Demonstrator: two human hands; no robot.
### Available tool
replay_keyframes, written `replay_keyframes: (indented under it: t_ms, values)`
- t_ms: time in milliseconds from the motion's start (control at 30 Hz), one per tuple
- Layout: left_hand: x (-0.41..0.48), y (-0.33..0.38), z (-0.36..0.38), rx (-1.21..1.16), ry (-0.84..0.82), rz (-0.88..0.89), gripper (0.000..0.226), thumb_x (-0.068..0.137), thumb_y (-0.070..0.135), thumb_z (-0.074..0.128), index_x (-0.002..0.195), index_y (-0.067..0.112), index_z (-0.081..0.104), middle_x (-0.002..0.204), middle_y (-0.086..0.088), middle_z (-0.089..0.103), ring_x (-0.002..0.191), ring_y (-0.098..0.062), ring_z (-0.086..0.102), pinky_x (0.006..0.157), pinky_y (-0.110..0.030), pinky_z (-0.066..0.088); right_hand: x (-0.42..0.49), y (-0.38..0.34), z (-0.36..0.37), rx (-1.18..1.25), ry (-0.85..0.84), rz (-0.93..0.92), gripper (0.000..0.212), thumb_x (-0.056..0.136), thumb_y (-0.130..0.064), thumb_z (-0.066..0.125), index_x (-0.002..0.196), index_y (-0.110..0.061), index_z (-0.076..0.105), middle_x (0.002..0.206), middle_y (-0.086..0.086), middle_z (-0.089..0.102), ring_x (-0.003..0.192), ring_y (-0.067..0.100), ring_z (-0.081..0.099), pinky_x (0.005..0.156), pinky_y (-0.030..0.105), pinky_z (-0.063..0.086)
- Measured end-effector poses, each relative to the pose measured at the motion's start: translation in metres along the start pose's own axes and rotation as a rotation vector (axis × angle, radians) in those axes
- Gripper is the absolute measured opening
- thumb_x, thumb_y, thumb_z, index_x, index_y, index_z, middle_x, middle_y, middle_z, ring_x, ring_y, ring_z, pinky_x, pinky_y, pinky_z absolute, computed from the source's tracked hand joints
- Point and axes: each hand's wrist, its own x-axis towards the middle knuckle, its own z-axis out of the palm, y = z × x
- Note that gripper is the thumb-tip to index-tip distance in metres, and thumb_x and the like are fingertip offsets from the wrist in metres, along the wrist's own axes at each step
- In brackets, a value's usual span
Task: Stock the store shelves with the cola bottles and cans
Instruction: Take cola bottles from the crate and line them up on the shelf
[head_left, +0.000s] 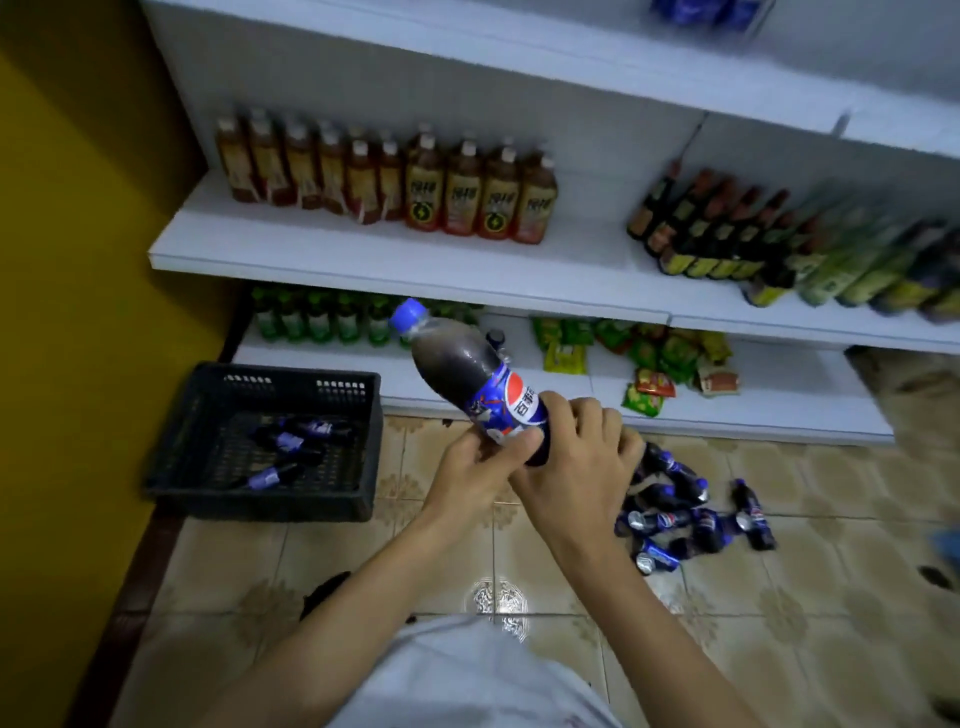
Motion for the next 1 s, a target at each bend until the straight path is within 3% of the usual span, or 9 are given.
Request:
replay_keyframes:
  t_ms: [67,167,233,433,533,633,733,867,1000]
  values:
    - [0.002,0.006,0.016,-0.010,0.004,-0.005,0.057,0.069,0.037,0.075,0.116,0.007,0.062,0.111,-0.014,0.070,0.101,-0.021,0.066,0.087,-0.029,0.052,0.000,0.002,-0.010,-0.028,0.052,0.042,0.046,0.067,-0.043,0.068,0.104,-0.015,0.067,0.091,0.006,0.061,0.083,0.030,0.056,0.076,0.039,0.030]
    - [0.010,0.015,0.031,-0.035,0.067,0.010,0.035,0.076,0.032,0.073,0.104,0.013,0.068,0.097,-0.008,0.074,0.088,-0.017,0.070,0.073,-0.023,0.053,-0.003,0.006,-0.026,-0.006,0.111,0.041,0.056,0.068,-0.049,0.061,0.111,-0.013,0.064,0.096,0.005,0.059,0.088,0.027,0.053,0.080,0.037,0.031]
    - [0.015,0.024,0.038,-0.032,0.052,0.031,0.032,0.079,0.031,0.074,0.105,0.013,0.068,0.096,-0.008,0.074,0.088,-0.017,0.071,0.070,-0.021,0.054,-0.004,0.012,-0.037,0.057,0.117,0.029,0.066,0.066,-0.054,0.065,0.118,-0.013,0.060,0.101,0.004,0.058,0.093,0.023,0.048,0.081,0.036,0.030]
    - [0.028,0.051,0.044,-0.023,-0.090,0.096,0.045,0.064,0.045,0.068,0.098,0.016,0.069,0.087,-0.007,0.074,0.079,-0.016,0.071,0.065,-0.023,0.054,0.011,0.015,-0.059,0.452,-0.024,0.034,0.078,0.066,-0.044,0.075,0.132,-0.012,0.048,0.112,0.003,0.053,0.099,0.018,0.051,0.079,0.033,0.048]
    - [0.035,0.057,0.031,-0.055,-0.120,0.102,0.034,0.065,0.044,0.066,0.090,0.021,0.073,0.089,-0.009,0.073,0.080,-0.019,0.070,0.067,-0.027,0.055,0.016,0.012,-0.062,0.633,-0.153,0.003,0.081,0.068,-0.047,0.078,0.136,-0.023,0.041,0.117,-0.008,0.047,0.104,0.008,0.049,0.083,0.021,0.047]
    - [0.045,0.067,0.015,-0.052,-0.118,0.098,0.047,0.064,0.045,0.064,0.097,0.012,0.065,0.087,-0.010,0.071,0.079,-0.020,0.068,0.070,-0.032,0.055,0.031,0.019,-0.061,0.847,-0.354,0.042,0.058,0.075,-0.047,0.076,0.124,-0.036,0.047,0.115,-0.018,0.055,0.097,0.001,0.057,0.078,0.015,0.048]
    - [0.059,0.077,0.003,-0.101,-0.160,0.052,0.055,0.059,0.048,0.063,0.095,0.006,0.062,0.078,-0.008,0.070,0.069,-0.016,0.066,0.064,-0.028,0.055,0.065,0.030,-0.054,1.101,-0.514,0.190,0.029,0.079,-0.041,0.070,0.099,-0.021,0.063,0.092,-0.007,0.070,0.082,0.010,0.066,0.071,0.025,0.053]
    - [0.091,0.095,-0.008,-0.116,-0.229,0.040,0.076,0.047,0.052,0.079,0.100,0.002,0.059,0.078,-0.012,0.069,0.070,-0.022,0.065,0.068,-0.032,0.055,0.120,0.033,-0.037,1.159,-0.531,0.197,0.033,0.077,-0.043,0.063,0.097,-0.016,0.064,0.082,-0.013,0.071,0.078,0.003,0.067,0.065,0.014,0.049]
    - [0.145,0.122,-0.014,-0.141,-0.263,0.097,0.092,0.041,0.059,0.083,0.106,0.000,0.056,0.085,-0.016,0.066,0.075,-0.027,0.063,0.071,-0.037,0.054,0.182,0.017,-0.015,1.136,-0.587,0.184,0.055,0.072,-0.052,0.065,0.116,-0.019,0.060,0.098,-0.001,0.072,0.089,0.016,0.069,0.074,0.029,0.059]
